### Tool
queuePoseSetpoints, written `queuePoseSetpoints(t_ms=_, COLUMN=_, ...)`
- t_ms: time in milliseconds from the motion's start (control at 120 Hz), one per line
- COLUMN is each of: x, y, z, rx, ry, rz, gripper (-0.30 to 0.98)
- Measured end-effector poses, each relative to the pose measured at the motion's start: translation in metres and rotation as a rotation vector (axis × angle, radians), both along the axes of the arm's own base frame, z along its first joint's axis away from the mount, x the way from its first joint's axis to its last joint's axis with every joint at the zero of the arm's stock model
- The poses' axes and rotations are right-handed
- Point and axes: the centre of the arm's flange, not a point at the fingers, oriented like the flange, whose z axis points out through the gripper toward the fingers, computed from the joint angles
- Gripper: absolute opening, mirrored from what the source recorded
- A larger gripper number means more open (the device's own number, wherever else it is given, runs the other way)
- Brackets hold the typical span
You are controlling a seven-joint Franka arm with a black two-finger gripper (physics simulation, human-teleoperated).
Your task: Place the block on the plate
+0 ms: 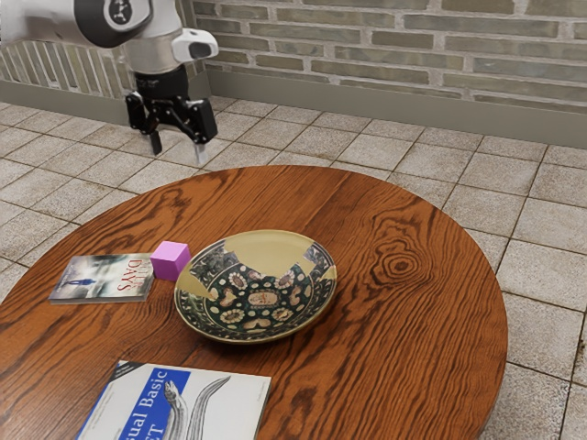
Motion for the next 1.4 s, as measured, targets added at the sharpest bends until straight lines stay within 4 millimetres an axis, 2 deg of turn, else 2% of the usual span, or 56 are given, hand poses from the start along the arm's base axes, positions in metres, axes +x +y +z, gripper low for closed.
queuePoseSetpoints(t_ms=142, x=-0.001, y=-0.009, z=0.002, rx=0.002, ry=-0.002, rz=-0.014, gripper=0.69)
queuePoseSetpoints(t_ms=308, x=0.006, y=0.006, z=-0.007, rx=0.056, ry=-0.003, rz=-0.076, gripper=0.69)
queuePoseSetpoints(t_ms=375, x=0.014, y=0.016, z=-0.022, rx=0.071, ry=0.002, rz=-0.131, gripper=0.69)
queuePoseSetpoints(t_ms=583, x=0.021, y=0.036, z=-0.099, rx=0.087, ry=0.027, rz=-0.357, gripper=0.69)
queuePoseSetpoints(t_ms=692, x=0.022, y=0.043, z=-0.123, rx=0.092, ry=0.006, rz=-0.476, gripper=0.69)
queuePoseSetpoints(t_ms=775, x=0.022, y=0.062, z=-0.136, rx=0.096, ry=-0.007, rz=-0.530, gripper=0.69)
queuePoseSetpoints(t_ms=950, x=0.023, y=0.130, z=-0.148, rx=0.113, ry=-0.043, rz=-0.588, gripper=0.69)
queuePoseSetpoints(t_ms=1117, x=0.038, y=0.170, z=-0.174, rx=0.123, ry=-0.066, rz=-0.675, gripper=0.69)
queuePoseSetpoints(t_ms=1183, x=0.042, y=0.176, z=-0.182, rx=0.127, ry=-0.074, rz=-0.714, gripper=0.69)
queuePoseSetpoints(t_ms=1400, x=0.056, y=0.178, z=-0.187, rx=0.159, ry=-0.098, rz=-0.849, gripper=0.69)
